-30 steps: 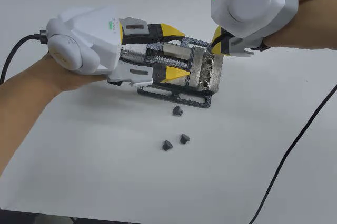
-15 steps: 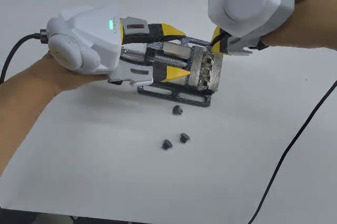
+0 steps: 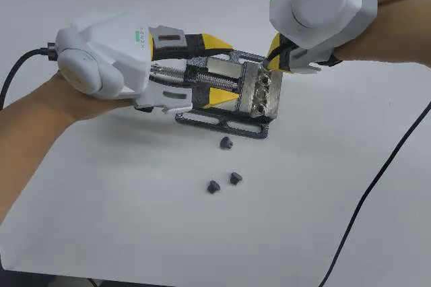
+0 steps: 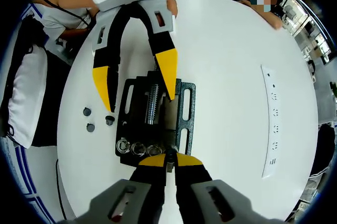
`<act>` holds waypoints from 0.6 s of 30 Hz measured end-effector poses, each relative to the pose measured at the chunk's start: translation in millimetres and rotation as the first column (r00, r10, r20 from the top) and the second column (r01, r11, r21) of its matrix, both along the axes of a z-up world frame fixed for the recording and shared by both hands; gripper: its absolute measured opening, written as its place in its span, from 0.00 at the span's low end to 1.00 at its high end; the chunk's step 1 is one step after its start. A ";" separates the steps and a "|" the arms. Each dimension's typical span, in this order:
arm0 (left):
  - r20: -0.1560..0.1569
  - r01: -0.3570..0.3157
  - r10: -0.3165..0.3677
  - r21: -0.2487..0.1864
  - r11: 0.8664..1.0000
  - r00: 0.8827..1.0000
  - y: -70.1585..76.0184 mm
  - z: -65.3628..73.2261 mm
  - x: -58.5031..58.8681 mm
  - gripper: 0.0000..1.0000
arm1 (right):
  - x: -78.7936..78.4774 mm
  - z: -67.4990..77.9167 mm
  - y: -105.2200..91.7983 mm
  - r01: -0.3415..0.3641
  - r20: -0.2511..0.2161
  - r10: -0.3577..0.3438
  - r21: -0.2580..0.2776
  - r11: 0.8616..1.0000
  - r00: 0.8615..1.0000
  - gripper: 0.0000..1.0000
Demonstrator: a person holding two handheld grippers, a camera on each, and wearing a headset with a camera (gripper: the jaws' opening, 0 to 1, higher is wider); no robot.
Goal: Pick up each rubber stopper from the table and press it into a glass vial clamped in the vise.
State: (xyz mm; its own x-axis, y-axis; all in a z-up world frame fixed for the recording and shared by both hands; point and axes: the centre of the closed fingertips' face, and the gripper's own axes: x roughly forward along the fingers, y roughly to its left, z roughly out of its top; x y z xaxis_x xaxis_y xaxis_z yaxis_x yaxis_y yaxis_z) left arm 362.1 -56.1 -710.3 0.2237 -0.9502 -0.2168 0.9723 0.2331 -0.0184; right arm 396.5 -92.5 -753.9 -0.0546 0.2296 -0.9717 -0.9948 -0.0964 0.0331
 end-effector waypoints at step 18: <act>0.006 0.003 -0.003 0.011 1.000 1.000 -4.9 3.3 -1.5 0.34 | 0.7 1.7 0.4 0.030 0.012 -0.031 0.065 0.997 0.999 0.05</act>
